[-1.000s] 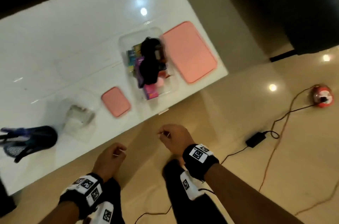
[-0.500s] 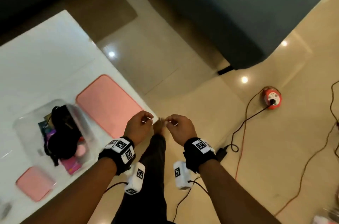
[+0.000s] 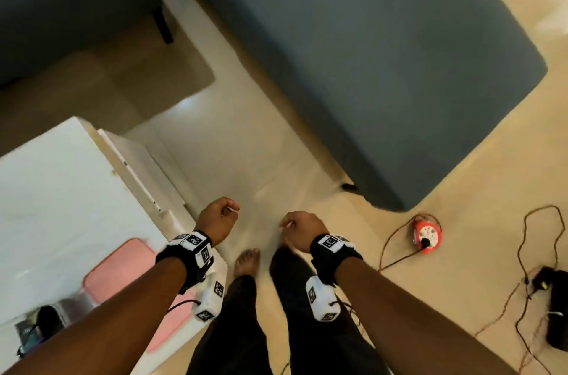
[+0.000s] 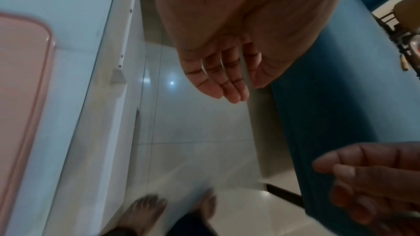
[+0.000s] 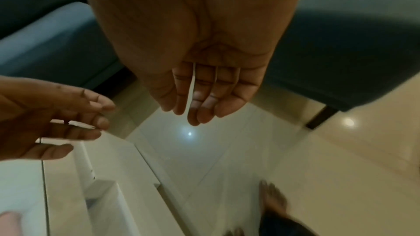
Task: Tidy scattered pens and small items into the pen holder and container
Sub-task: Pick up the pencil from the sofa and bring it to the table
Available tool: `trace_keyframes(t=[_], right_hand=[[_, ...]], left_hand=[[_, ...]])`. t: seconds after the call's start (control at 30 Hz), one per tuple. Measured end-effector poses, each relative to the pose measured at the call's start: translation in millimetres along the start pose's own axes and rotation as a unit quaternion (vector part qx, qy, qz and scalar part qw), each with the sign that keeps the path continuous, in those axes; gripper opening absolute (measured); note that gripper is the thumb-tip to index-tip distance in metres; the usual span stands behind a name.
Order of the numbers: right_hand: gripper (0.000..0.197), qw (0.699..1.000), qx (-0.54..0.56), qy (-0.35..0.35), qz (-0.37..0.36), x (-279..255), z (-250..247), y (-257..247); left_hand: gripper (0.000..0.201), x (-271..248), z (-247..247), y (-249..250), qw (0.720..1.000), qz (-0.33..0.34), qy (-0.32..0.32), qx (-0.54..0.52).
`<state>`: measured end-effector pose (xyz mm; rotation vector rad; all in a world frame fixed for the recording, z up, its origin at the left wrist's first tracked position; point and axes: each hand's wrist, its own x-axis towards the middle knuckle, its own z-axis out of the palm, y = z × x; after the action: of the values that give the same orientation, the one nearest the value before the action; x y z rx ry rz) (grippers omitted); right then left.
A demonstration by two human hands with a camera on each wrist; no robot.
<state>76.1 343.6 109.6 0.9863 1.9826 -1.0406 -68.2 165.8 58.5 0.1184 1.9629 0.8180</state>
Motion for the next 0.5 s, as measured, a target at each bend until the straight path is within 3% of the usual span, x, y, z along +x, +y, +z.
trace_keyframes(t=[0.3,0.5], right_hand=[[0.015,0.998,-0.018,0.005,-0.061,92.9,-203.8,-102.1],[0.015,0.994,-0.067,0.000,-0.089,143.0,-305.1,-160.8]], left_hand=[[0.013,63.1,-84.9,169.9,0.997,-0.016,0.046,0.060],[0.012,108.1,-123.8,279.3,0.996,-0.008,0.082,0.029]])
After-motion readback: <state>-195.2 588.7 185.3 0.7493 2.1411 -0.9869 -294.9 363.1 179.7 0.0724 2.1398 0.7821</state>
